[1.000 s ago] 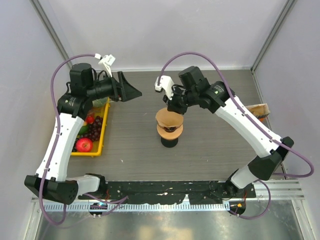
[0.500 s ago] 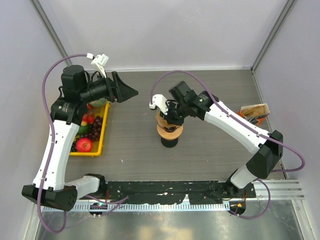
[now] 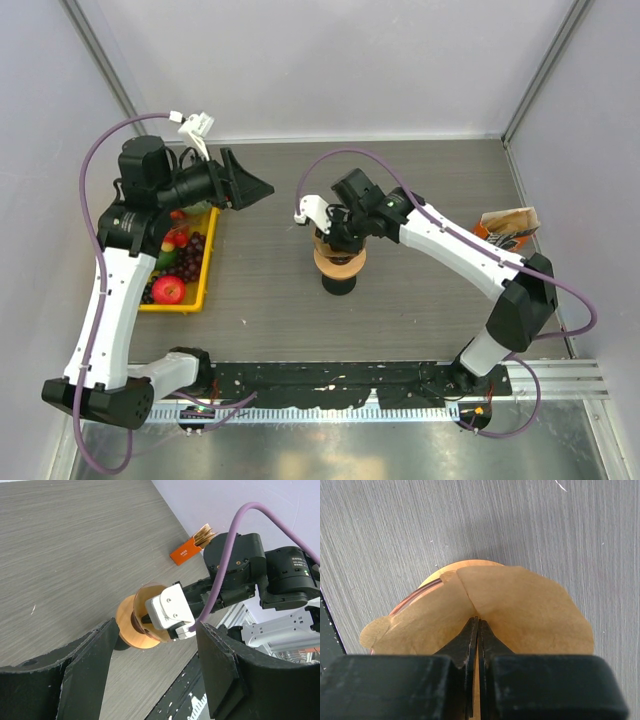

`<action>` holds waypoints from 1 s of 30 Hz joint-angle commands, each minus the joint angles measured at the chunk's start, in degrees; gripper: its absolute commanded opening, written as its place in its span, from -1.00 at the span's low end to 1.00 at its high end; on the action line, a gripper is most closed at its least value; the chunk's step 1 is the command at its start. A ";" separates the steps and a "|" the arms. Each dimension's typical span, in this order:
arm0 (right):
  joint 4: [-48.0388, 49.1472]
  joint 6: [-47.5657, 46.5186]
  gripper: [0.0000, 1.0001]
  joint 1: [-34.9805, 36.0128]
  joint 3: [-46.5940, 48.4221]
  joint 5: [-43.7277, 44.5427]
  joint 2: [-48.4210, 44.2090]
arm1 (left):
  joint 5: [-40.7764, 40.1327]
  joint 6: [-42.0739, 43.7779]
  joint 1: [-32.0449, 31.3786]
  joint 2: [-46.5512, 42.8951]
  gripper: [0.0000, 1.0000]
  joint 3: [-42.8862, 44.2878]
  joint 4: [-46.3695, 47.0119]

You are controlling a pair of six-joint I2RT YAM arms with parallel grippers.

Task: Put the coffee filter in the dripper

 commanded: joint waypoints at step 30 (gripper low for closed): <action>-3.55 -2.91 -0.35 0.53 4.12 0.26 3.95 | -0.12 1.35 0.84 -1.29 0.46 -0.86 0.42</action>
